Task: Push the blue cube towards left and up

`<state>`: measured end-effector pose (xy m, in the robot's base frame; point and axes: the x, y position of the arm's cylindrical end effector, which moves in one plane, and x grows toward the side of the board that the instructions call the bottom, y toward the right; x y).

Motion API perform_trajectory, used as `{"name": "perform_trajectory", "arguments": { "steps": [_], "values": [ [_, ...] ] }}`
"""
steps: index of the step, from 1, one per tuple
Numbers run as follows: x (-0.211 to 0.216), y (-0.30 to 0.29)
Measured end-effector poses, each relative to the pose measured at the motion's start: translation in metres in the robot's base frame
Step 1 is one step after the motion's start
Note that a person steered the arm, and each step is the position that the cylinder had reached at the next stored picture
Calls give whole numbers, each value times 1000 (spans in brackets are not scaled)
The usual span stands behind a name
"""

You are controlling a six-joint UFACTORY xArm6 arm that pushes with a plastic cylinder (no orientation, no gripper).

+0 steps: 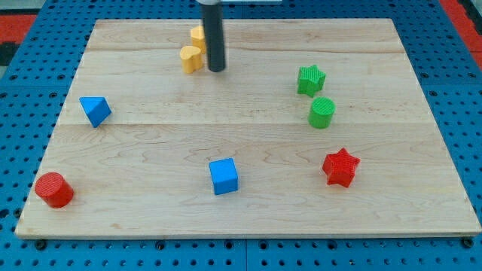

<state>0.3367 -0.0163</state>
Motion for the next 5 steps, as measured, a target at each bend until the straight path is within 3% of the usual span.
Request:
{"name": "perform_trajectory", "arguments": {
  "steps": [1, 3, 4, 5],
  "values": [
    [64, 70],
    [206, 68],
    [221, 65],
    [226, 26]
  ]
}}
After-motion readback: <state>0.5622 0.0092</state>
